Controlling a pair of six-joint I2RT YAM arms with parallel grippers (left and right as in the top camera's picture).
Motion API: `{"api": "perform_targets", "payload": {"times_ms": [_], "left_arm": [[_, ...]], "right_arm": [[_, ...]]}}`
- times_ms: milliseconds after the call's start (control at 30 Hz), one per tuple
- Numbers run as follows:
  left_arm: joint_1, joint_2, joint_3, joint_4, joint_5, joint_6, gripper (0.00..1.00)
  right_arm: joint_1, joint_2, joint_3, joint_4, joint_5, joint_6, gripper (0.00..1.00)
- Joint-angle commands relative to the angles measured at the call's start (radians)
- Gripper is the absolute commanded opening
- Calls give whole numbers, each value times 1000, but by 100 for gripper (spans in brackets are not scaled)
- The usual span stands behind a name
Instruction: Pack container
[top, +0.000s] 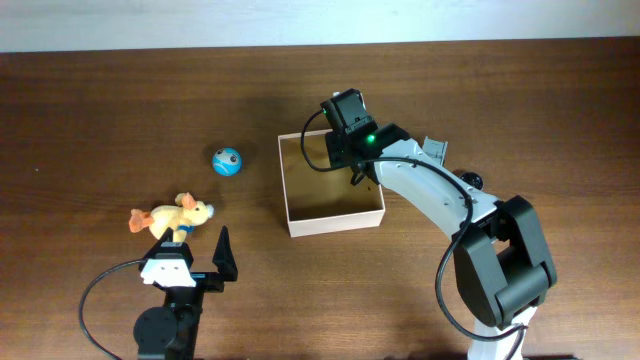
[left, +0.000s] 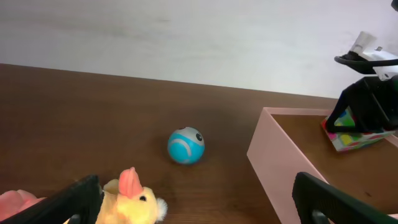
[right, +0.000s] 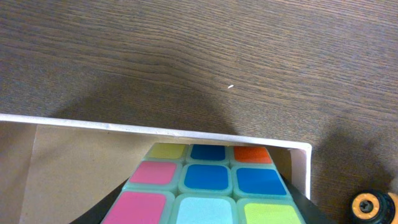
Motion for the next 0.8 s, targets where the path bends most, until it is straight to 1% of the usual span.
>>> {"api": "perform_targets", "payload": {"times_ms": [0, 33, 133, 400, 533, 667, 700, 767], "left_arm": [[-3, -8, -6, 3, 11, 20, 99], [-3, -9, -6, 3, 11, 20, 99], [-3, -9, -6, 3, 11, 20, 99], [-3, -9, -6, 3, 11, 20, 99], [-3, -9, -6, 3, 11, 20, 99], [-3, -9, -6, 3, 11, 20, 99], [-3, -8, -6, 3, 11, 20, 99], [-3, -9, -6, 3, 11, 20, 99]], "right_arm": [[-3, 6, -7, 0, 20, -6, 60], [-3, 6, -7, 0, 20, -6, 66], [-3, 6, -7, 4, 20, -6, 72], [0, 6, -7, 15, 18, -7, 73], [19, 3, 0, 0, -34, -22, 72], [62, 0, 2, -21, -99, -43, 63], [78, 0, 2, -28, -108, -43, 59], [114, 0, 2, -35, -114, -43, 46]]}}
